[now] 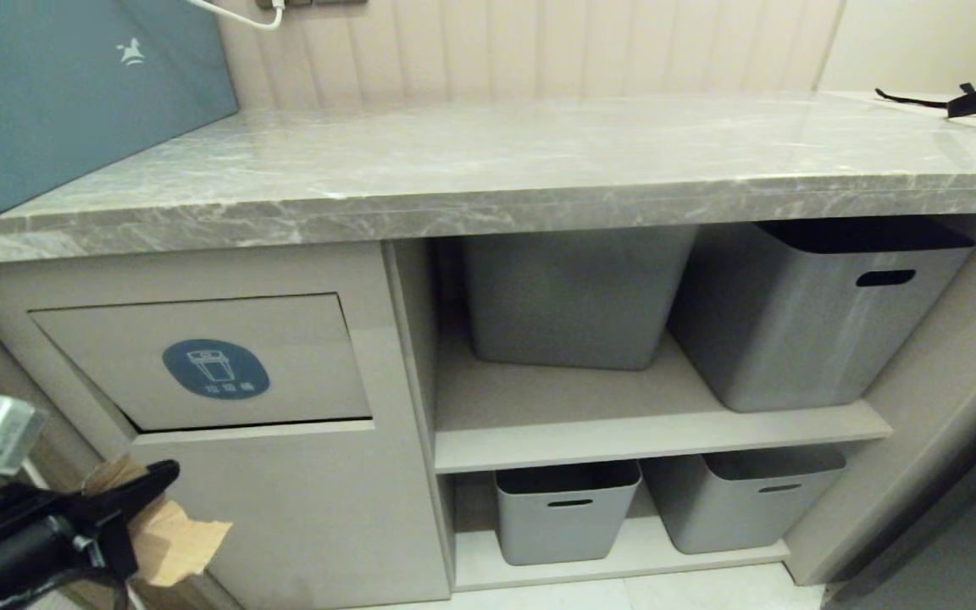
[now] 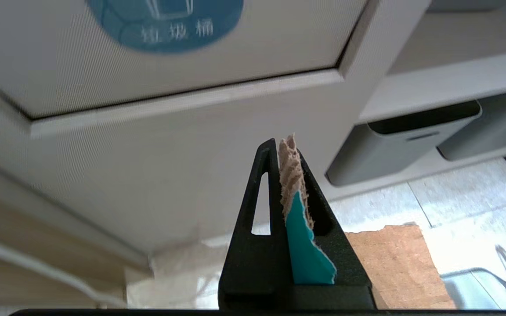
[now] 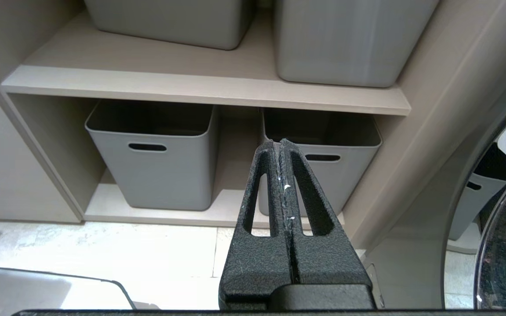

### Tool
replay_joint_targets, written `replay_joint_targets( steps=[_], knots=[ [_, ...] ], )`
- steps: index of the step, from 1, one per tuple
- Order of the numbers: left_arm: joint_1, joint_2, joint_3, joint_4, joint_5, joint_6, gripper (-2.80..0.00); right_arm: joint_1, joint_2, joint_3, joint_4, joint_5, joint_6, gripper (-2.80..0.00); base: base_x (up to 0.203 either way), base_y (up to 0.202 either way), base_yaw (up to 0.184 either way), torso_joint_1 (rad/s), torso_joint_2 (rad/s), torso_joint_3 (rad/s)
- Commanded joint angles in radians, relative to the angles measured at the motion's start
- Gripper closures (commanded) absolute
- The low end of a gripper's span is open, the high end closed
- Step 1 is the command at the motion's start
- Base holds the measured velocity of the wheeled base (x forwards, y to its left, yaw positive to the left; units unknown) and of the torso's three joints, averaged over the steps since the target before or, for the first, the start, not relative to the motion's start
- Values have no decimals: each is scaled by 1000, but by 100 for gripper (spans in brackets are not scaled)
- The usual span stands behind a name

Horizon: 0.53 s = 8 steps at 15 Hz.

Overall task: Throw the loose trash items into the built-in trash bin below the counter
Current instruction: Put the garbage in the trash can

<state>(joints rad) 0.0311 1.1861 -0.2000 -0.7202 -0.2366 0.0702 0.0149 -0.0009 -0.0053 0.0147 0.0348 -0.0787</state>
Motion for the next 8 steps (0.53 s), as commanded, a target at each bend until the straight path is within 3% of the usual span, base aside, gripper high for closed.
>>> replay_joint_targets(
  steps=[1,8],
  knots=[
    [-7,98,15,-61,-3,2,0,0,1,1,0,0,-1,0,0,0,0,0,0,0],
    [1,271,-2,-160,-9,-2,0,0,1,1,-2,-10,45,0,0,0,0,0,0,0]
  ],
)
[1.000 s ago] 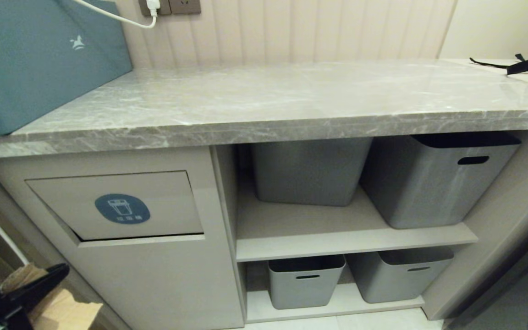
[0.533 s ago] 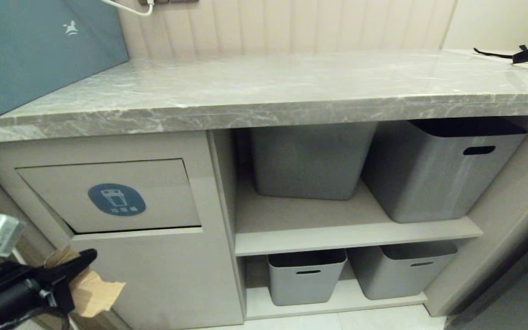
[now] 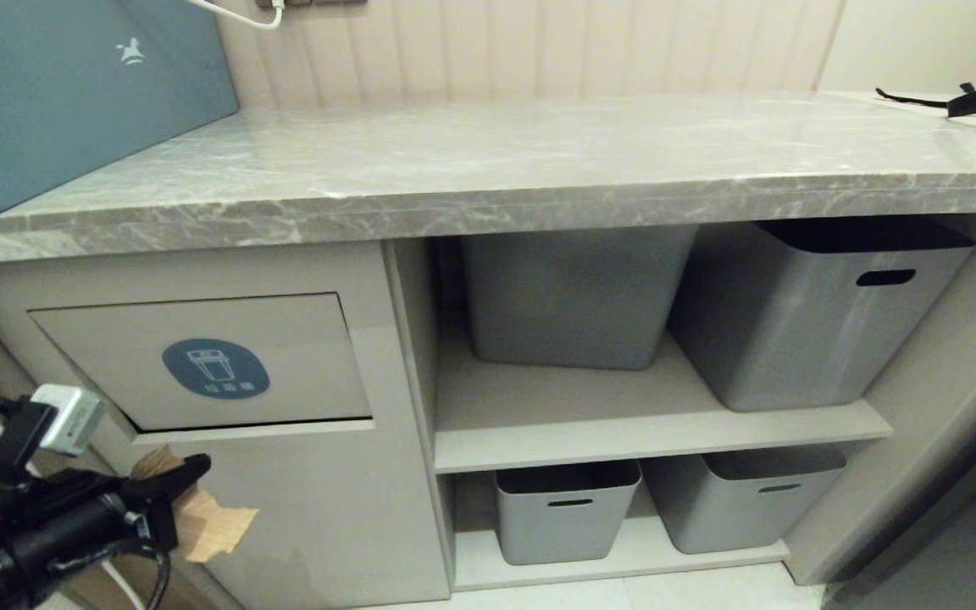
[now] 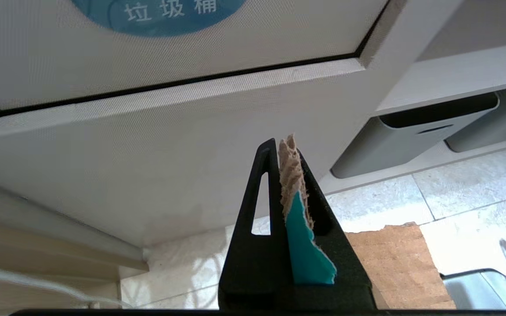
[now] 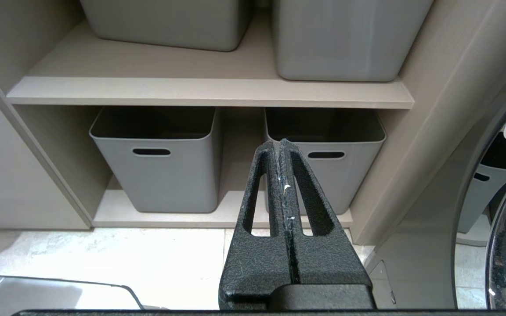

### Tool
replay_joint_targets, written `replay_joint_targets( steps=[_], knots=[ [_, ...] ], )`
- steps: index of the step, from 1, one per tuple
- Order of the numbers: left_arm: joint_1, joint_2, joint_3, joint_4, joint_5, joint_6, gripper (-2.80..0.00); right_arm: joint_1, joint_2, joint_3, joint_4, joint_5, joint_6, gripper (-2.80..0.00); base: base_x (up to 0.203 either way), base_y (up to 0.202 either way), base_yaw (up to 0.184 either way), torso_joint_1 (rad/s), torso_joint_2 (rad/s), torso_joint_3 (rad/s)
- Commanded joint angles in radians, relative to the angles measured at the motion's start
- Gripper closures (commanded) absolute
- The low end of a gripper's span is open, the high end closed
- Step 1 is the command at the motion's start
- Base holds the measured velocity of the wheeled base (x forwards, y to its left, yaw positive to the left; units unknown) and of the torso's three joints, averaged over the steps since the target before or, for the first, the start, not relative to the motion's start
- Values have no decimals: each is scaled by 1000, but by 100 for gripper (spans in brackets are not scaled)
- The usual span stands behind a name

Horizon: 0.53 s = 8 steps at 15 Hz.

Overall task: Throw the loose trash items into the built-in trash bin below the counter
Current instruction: Put the garbage in the trash can

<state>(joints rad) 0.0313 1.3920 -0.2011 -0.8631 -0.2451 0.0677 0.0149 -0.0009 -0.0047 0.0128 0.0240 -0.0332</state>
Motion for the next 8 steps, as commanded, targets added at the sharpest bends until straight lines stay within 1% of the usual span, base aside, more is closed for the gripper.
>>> replay_joint_targets(
  steps=[1,3,4,5,6,8],
  knots=[
    [2,107,5,-82,-14,-3,0,0,1,0,0,1,-1,0,0,0,0,0,0,0],
    [20,177,35,-245,-53,-35,0,0,1,0,1,1,-1,0,0,0,0,0,0,0],
    [52,206,46,-304,-67,-54,0,0,1,0,1,1,-1,0,0,0,0,0,0,0],
    [99,239,45,-346,-81,-61,0,0,1,0,1,1,-1,0,0,0,0,0,0,0],
    [138,264,46,-383,-113,-64,0,0,1,0,1,1,1,0,0,0,0,0,0,0],
    [255,303,47,-435,-259,-66,0,0,1,0,0,1,-1,0,0,0,0,0,0,0]
  ],
)
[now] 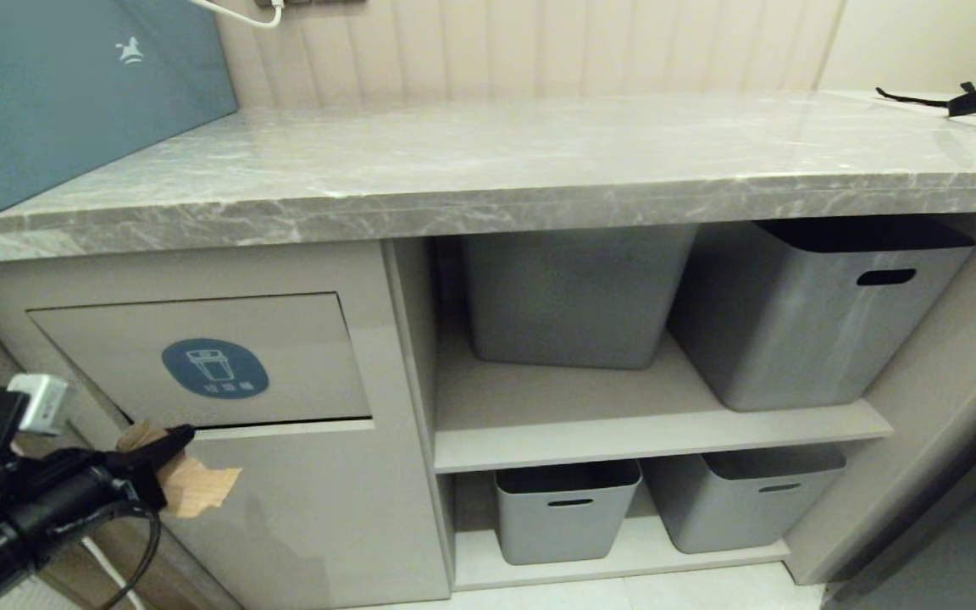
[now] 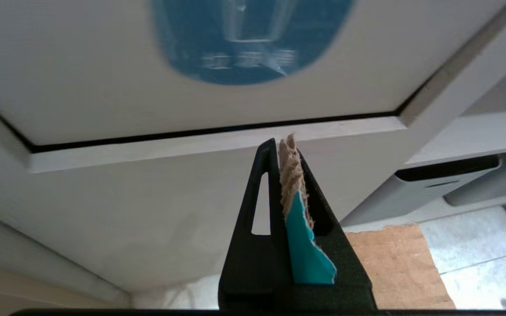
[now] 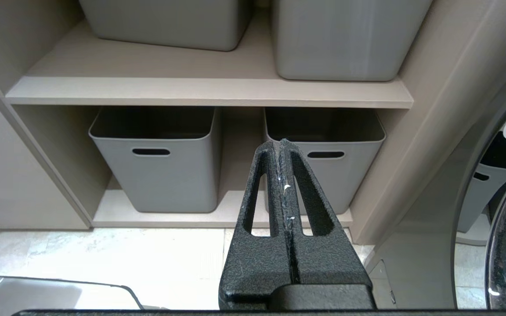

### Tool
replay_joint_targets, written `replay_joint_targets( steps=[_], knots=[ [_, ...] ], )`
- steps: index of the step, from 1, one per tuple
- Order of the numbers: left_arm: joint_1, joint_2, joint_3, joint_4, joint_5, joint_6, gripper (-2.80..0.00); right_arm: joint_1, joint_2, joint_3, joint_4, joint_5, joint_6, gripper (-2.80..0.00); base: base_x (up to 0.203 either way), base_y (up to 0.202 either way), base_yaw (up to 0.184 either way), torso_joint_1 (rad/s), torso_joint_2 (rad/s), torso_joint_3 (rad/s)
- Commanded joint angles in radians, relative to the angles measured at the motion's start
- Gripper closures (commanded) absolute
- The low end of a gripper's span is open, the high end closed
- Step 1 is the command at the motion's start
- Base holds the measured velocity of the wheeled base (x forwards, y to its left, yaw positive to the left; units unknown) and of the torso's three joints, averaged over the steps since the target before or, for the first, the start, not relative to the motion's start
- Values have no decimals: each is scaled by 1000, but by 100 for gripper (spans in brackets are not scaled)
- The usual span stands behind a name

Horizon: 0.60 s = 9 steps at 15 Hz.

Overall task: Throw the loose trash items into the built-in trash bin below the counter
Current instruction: Put the garbage in the trash can

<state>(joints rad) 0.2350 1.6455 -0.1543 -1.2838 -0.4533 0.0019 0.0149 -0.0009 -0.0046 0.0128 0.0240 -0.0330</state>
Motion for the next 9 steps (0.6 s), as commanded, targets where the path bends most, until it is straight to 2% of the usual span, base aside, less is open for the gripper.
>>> replay_joint_targets(
  steps=[1,3,9],
  knots=[
    [97,79,-12,-43,-102,-1,0,0,1,0,0,2,-1,0,0,0,0,0,0,0],
    [149,143,-33,-101,-208,-20,0,0,1,0,1,1,-1,0,0,0,0,0,0,0],
    [157,315,-155,-126,-223,-53,0,0,1,0,1,1,1,0,0,0,0,0,0,0]
  ],
)
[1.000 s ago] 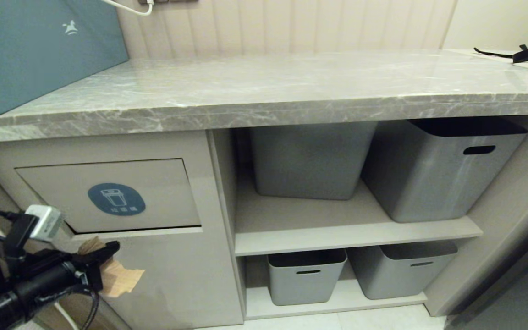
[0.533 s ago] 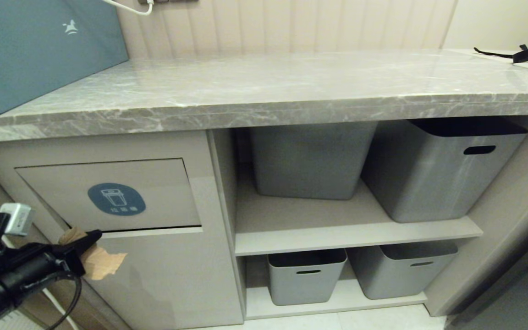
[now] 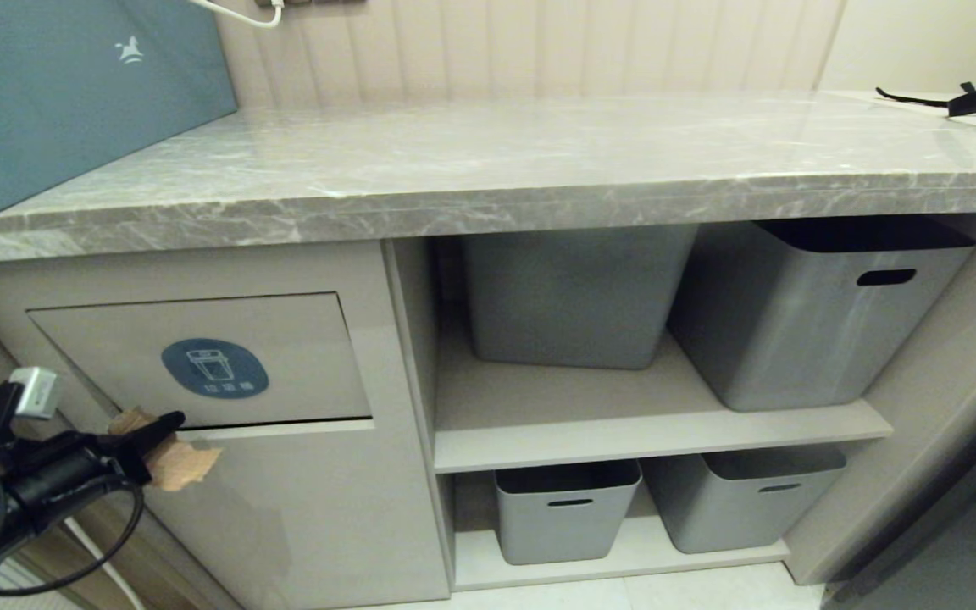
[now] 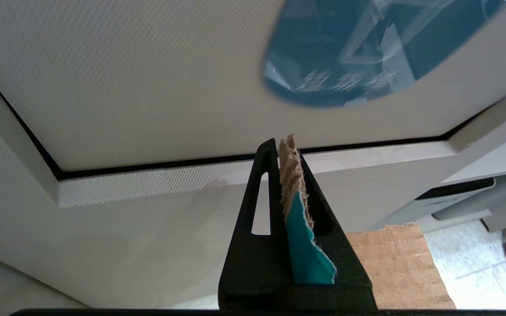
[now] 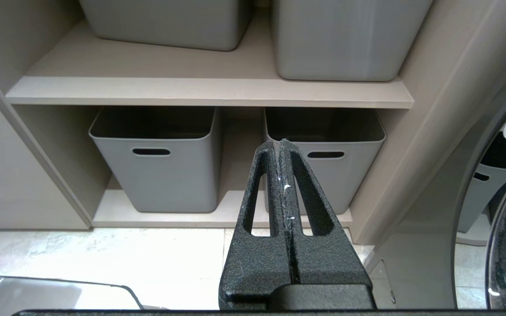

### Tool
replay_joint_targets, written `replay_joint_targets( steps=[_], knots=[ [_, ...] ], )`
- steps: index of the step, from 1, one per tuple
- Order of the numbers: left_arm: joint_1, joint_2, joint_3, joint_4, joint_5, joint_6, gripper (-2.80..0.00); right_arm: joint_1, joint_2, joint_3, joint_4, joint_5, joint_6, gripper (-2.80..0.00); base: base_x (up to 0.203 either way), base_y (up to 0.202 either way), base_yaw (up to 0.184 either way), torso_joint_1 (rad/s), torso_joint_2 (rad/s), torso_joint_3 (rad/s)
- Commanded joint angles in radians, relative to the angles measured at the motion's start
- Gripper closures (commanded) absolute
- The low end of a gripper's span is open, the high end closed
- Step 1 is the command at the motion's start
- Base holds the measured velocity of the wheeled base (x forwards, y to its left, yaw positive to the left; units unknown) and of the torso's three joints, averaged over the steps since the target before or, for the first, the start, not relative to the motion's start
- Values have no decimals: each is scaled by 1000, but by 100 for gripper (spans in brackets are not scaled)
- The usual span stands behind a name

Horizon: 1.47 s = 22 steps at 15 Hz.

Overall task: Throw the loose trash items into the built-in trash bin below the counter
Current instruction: Put the garbage in the trash can

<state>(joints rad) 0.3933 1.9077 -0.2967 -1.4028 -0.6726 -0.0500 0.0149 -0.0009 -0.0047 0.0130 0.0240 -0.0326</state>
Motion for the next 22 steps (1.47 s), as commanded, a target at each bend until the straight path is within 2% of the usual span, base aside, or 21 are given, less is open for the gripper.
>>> replay_joint_targets(
  steps=[1,2,4,7,12,17,22],
  knots=[
    [-8,72,-16,-7,-2,0,0,0,1,0,0,1,-1,0,0,0,0,0,0,0],
    [-18,79,-20,-7,3,6,0,0,1,0,1,1,-1,0,0,0,0,0,0,0],
    [-67,83,-27,-8,66,8,0,0,1,0,0,1,-1,0,0,0,0,0,0,0],
    [-188,81,-49,-10,160,-1,0,0,1,0,1,1,-1,0,0,0,0,0,0,0],
    [-282,116,-175,-11,311,-104,0,0,1,0,-1,1,-1,0,0,0,0,0,0,0],
    [-287,136,-207,-18,315,-147,0,0,1,0,1,1,-1,0,0,0,0,0,0,0],
    [-291,166,-255,-16,343,-151,0,0,1,0,1,1,-1,0,0,0,0,0,0,0]
  ],
)
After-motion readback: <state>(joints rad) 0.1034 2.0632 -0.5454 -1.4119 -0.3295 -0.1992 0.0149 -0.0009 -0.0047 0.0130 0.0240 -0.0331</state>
